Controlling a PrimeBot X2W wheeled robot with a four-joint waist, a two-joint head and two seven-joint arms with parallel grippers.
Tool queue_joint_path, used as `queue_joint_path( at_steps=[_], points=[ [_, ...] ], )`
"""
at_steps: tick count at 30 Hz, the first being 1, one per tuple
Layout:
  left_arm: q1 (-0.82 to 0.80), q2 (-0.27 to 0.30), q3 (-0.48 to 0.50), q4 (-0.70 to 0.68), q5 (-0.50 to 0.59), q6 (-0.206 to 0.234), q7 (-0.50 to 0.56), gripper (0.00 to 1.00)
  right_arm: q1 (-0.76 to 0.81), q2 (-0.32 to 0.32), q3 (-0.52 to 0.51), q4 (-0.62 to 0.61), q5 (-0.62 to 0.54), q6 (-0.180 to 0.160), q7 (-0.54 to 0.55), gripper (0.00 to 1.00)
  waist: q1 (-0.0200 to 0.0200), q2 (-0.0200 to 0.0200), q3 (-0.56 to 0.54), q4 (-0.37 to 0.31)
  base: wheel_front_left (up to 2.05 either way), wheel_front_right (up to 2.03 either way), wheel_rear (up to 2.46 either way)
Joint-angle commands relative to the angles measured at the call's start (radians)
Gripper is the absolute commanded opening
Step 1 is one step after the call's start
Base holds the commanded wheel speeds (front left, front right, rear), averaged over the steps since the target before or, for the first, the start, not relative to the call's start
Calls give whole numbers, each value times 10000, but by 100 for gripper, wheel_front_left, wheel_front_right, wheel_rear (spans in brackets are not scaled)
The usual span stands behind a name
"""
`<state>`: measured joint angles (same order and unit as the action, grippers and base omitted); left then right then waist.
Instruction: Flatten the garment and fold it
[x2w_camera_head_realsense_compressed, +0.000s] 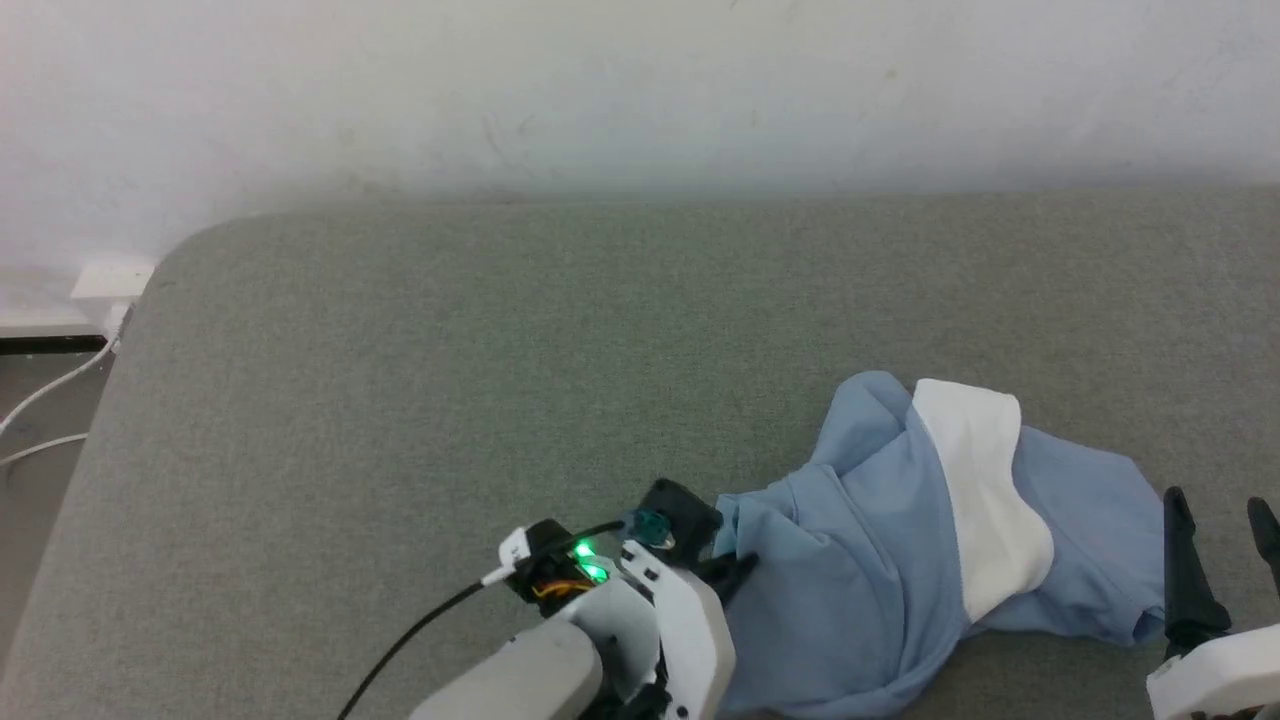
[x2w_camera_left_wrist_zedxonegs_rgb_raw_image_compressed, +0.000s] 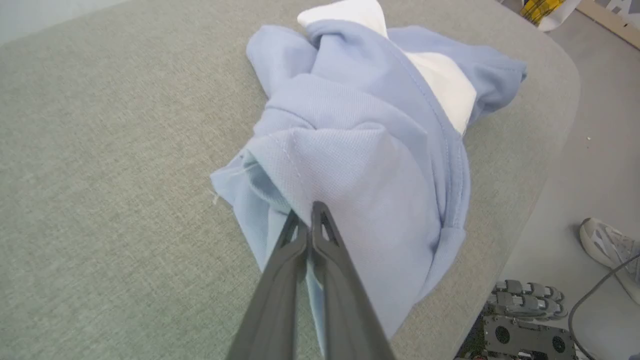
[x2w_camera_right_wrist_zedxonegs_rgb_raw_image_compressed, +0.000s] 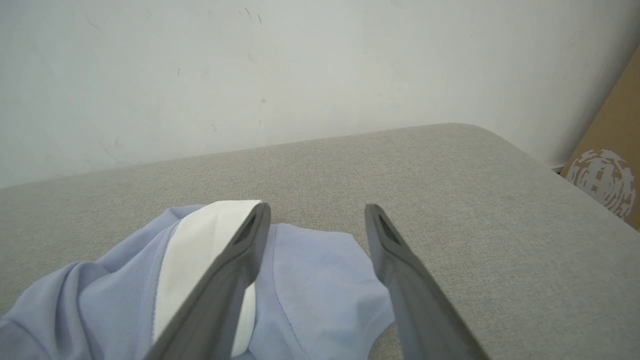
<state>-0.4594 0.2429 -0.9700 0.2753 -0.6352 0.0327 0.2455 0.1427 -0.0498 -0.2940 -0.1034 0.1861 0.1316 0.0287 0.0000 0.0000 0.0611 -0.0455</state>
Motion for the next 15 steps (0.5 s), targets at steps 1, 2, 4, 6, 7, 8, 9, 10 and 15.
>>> queue_joint_path(
  at_steps=[1, 2, 4, 6, 7, 8, 9, 10, 15],
  points=[
    [-81, 119, 210, -161, 19, 198, -261, 0, -142, -5, -29, 49, 49, -9, -58, 100, 0, 0, -28, 40, 0, 0, 0],
    [-47, 217, 370, -310, 52, 380, -443, 0, -152, -5, -43, 66, 45, -9, -62, 100, 0, 0, -41, 61, 0, 0, 0],
    [170, 505, 778, -642, -8, 838, -698, 0, -161, -5, -58, 90, 24, -9, -65, 100, 0, 0, -86, 93, 0, 0, 0],
    [558, 918, 1273, -991, -168, 1404, -838, 0, -156, -5, -76, 85, 6, -9, -66, 100, 0, 0, -103, 128, 0, 0, 0],
    [558, 918, 1273, -991, -168, 1404, -838, 0, -156, -5, -76, 85, 6, -9, -66, 100, 0, 0, -103, 128, 0, 0, 0],
    [826, 1150, 1564, -1147, -305, 1714, -892, 0, -146, -5, -91, 79, 0, -9, -67, 100, 0, 0, -109, 146, 0, 0, 0],
    [1115, 1386, 1842, -1281, -452, 2009, -929, 0, -134, -5, -114, 74, -3, -9, -66, 100, 0, 0, -110, 169, 0, 0, 0],
    [1428, 1616, 2154, -1379, -614, 2318, -1002, 0, -127, -5, -135, 70, -5, -9, -67, 100, 0, 0, -101, 189, 0, 0, 0],
    [3000, 2268, 3245, -1356, -1596, 3240, -1141, 0, -145, -5, -168, 63, -29, -9, -59, 100, 0, 0, -42, 253, 0, 0, 0]
  ],
)
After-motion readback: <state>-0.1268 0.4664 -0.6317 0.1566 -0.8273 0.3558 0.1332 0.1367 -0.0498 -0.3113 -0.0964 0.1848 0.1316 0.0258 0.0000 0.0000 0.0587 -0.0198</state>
